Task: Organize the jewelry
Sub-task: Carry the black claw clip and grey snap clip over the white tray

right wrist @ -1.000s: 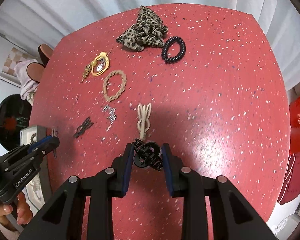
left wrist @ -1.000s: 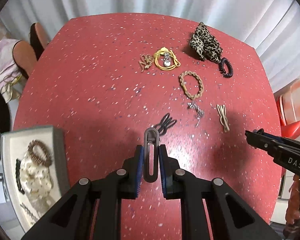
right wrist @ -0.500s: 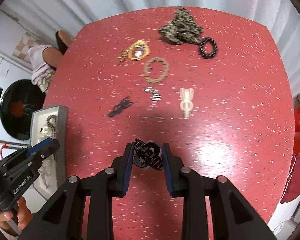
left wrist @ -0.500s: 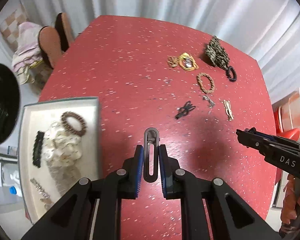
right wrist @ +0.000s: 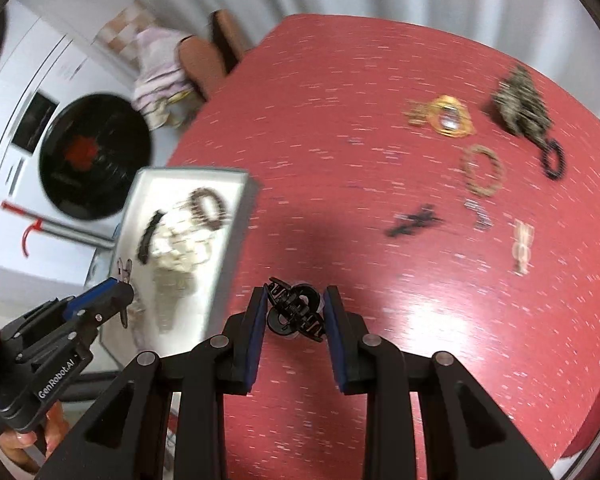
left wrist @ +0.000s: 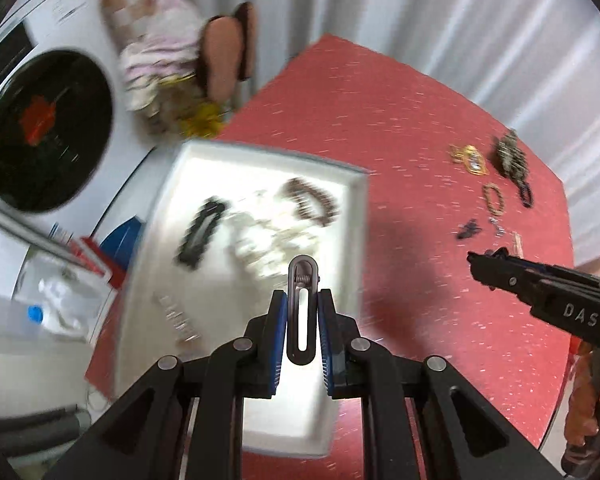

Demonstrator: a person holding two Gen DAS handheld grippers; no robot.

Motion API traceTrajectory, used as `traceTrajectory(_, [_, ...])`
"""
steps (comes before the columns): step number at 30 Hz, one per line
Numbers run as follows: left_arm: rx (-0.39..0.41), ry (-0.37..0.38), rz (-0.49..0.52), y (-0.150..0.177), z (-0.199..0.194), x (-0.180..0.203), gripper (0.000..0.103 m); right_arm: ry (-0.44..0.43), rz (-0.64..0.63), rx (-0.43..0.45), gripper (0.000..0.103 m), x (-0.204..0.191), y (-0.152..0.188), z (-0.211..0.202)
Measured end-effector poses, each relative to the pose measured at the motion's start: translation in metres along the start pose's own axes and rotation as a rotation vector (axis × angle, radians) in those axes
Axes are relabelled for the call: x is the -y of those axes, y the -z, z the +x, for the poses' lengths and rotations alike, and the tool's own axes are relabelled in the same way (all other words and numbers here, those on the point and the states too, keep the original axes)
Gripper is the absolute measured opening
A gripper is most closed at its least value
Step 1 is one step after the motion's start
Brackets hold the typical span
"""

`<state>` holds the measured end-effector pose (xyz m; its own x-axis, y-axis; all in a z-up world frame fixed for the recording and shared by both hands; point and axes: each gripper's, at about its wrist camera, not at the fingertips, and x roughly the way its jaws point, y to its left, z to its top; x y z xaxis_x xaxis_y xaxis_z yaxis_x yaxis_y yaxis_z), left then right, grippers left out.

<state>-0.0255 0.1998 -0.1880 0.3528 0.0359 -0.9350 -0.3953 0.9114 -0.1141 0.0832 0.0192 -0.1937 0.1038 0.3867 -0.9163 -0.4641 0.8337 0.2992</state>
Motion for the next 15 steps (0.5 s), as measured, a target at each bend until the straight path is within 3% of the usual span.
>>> traceTrajectory(7, [-0.018, -0.046, -0.111, 0.023, 0.002, -0.054, 0.017, -0.040, -0.098, -0.049, 0.031, -0.054, -0.007, 0.026])
traceTrajectory(15, [-0.035, -0.072, -0.174, 0.042, 0.013, -0.089, 0.017, -0.069, -0.172, -0.114, 0.031, -0.098, -0.004, 0.055])
